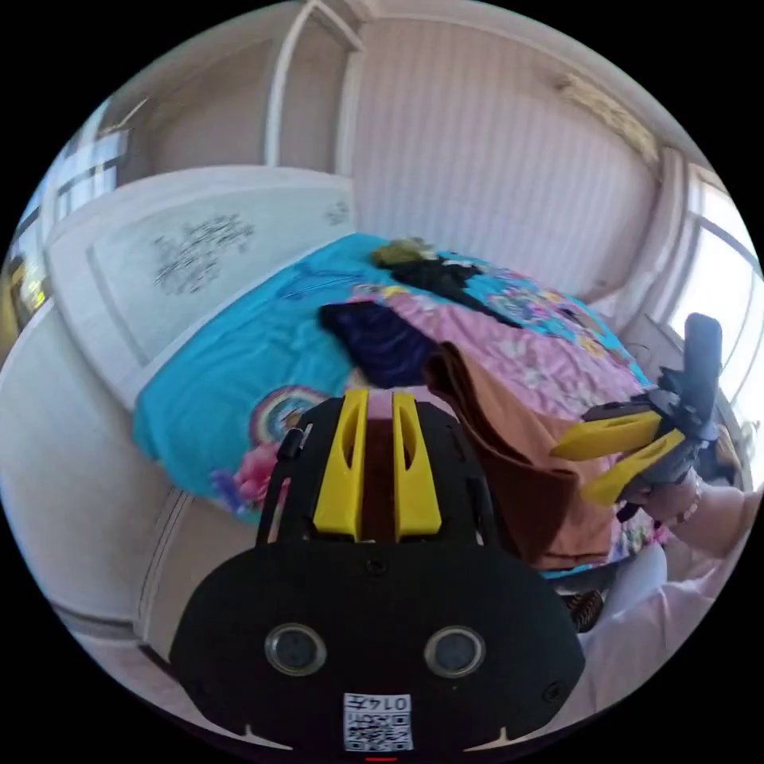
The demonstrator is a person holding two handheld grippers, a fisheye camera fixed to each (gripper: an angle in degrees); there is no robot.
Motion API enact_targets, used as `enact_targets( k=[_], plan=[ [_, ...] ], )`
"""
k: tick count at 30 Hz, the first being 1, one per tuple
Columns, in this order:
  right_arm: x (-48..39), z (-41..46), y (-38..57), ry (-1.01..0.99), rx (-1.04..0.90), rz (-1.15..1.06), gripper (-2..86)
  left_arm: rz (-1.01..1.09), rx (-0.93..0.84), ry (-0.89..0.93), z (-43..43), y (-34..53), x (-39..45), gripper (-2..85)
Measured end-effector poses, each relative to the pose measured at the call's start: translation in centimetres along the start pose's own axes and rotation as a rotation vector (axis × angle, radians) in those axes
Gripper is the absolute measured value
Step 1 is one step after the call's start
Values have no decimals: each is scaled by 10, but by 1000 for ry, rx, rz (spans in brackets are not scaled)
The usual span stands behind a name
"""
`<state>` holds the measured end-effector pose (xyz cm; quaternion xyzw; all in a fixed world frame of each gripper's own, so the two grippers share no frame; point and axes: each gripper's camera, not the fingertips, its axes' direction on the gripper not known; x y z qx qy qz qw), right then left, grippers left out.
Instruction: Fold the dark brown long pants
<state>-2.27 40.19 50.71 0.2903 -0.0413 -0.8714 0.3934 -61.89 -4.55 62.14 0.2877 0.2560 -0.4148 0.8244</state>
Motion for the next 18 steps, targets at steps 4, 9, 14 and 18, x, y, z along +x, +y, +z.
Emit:
enact_targets(
  k=[4,9,14,18],
  plan=[
    [39,63,24,-72,-98,141,78,-323,-207,47,11,79,-105,50],
    [68,44,85,2,-95,235,82,-239,-148,61,-7,131,-87,42],
    [90,-14,173,220,-11,485,88,0,-157,179,-16,133,-23,47],
    [99,-20,218,336,-6,621,90,203,-185,346,-13,130,38,45]
  ],
)
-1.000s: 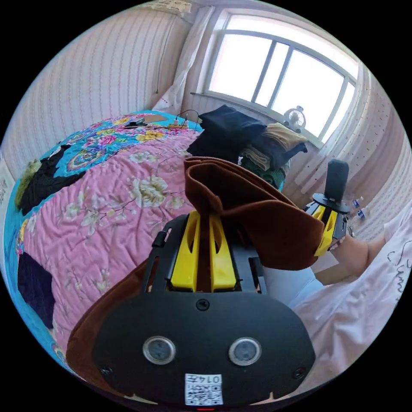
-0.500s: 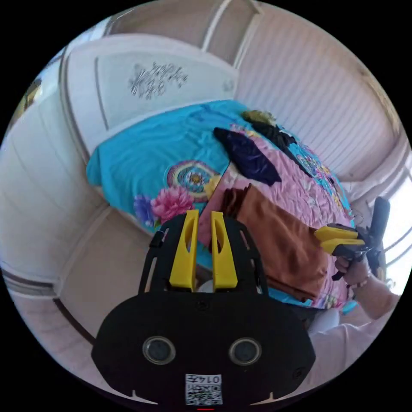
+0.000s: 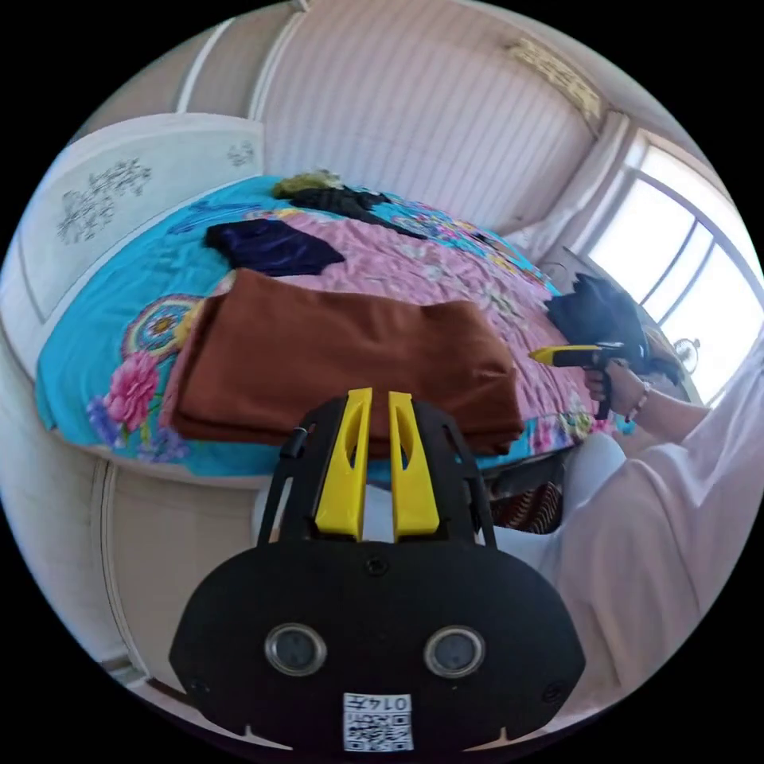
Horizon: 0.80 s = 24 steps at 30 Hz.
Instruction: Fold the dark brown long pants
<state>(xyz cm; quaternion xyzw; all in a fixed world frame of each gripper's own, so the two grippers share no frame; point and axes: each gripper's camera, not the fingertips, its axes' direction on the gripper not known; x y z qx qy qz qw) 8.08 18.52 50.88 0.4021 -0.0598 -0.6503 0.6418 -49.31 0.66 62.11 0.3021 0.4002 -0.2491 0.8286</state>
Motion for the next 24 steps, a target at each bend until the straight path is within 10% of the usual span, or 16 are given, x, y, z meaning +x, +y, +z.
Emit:
enact_targets(
  k=[12,24],
  plan=[
    [-46,89,-98,129,-156,-338,6,259,-173,-169,47,12,107,-8],
    [100,72,-20,55,31,212,63,348,-200,233,67,19,176,50]
  ],
)
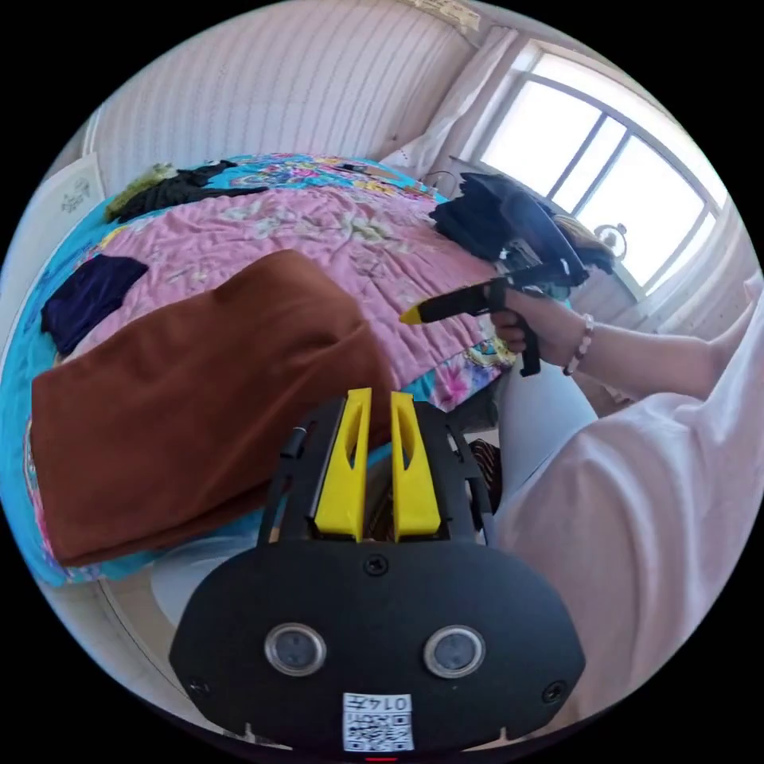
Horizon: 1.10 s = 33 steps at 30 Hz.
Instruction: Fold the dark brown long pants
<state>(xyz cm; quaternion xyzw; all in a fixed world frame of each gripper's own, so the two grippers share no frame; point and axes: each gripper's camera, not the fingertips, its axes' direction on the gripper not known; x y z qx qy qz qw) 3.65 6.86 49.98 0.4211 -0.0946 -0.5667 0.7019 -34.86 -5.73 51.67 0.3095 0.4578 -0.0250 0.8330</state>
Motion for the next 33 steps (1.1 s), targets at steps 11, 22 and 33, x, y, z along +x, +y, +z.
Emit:
enact_targets(
  k=[11,22,33],
  plan=[
    [49,69,-126,-48,-44,70,16,380,-294,-366,122,-30,83,57],
    [84,98,-152,-58,-127,89,103,500,-310,-268,120,-32,99,-10],
    [110,108,-172,-187,-67,104,17,610,-206,-184,84,-43,108,-10]
  ],
)
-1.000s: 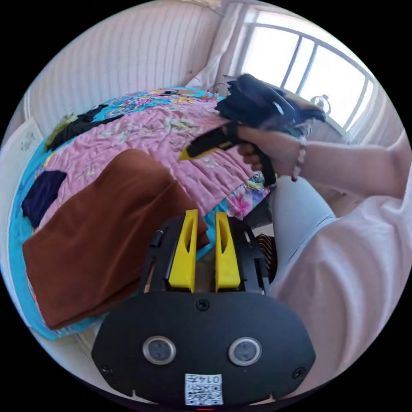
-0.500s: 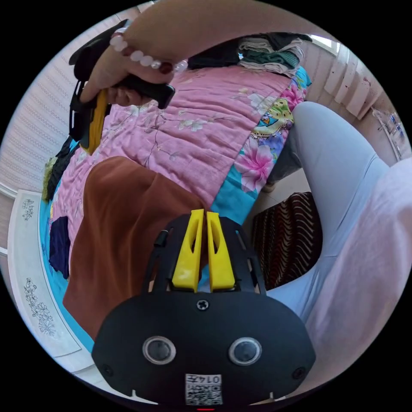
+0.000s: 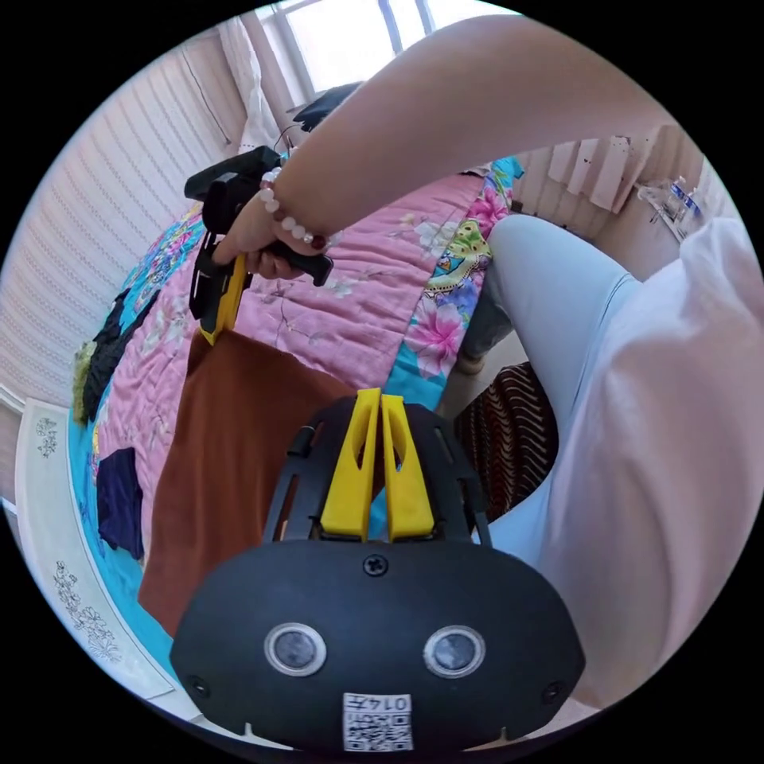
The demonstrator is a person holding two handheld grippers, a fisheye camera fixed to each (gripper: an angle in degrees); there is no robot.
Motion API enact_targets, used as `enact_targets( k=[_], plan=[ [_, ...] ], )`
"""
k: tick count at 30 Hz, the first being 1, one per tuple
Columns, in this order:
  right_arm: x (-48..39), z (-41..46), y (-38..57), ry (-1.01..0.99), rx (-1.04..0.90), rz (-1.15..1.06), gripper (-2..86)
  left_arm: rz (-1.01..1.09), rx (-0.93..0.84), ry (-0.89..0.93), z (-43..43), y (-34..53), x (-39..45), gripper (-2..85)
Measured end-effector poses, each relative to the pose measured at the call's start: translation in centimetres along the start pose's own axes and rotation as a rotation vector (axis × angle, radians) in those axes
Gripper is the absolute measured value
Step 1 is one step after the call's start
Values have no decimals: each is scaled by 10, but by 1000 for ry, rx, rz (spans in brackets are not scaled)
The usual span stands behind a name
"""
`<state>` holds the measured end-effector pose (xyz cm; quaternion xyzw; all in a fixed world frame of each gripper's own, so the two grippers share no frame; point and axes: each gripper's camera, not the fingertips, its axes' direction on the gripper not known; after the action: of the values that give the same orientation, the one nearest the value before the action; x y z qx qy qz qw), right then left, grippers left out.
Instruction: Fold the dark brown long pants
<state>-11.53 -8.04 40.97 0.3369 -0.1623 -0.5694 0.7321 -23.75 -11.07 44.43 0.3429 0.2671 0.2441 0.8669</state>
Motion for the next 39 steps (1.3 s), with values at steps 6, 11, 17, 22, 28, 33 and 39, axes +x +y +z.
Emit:
enact_targets(
  k=[6,11,17,22,28,33,39],
  plan=[
    [14,34,-1,29,-54,73,26,-90,-1,120,17,8,-24,-10],
    [-27,19,16,227,70,-93,10,-297,102,187,-7,34,-42,-10],
    [-150,91,17,210,-117,-560,-2,-678,68,-150,-33,103,-78,-10],
    [-224,185,1,306,-268,-715,-3,-763,-39,-161,-31,123,-95,-10],
    [-247,279,-23,590,-515,-762,-6,-749,-121,-102,4,132,-103,-10],
    [-249,302,-30,644,-574,-748,-8,-598,-245,-197,24,117,-102,-9],
    [-240,297,-50,599,-665,-688,-9,-682,-179,-59,17,140,-122,-6]
  ],
)
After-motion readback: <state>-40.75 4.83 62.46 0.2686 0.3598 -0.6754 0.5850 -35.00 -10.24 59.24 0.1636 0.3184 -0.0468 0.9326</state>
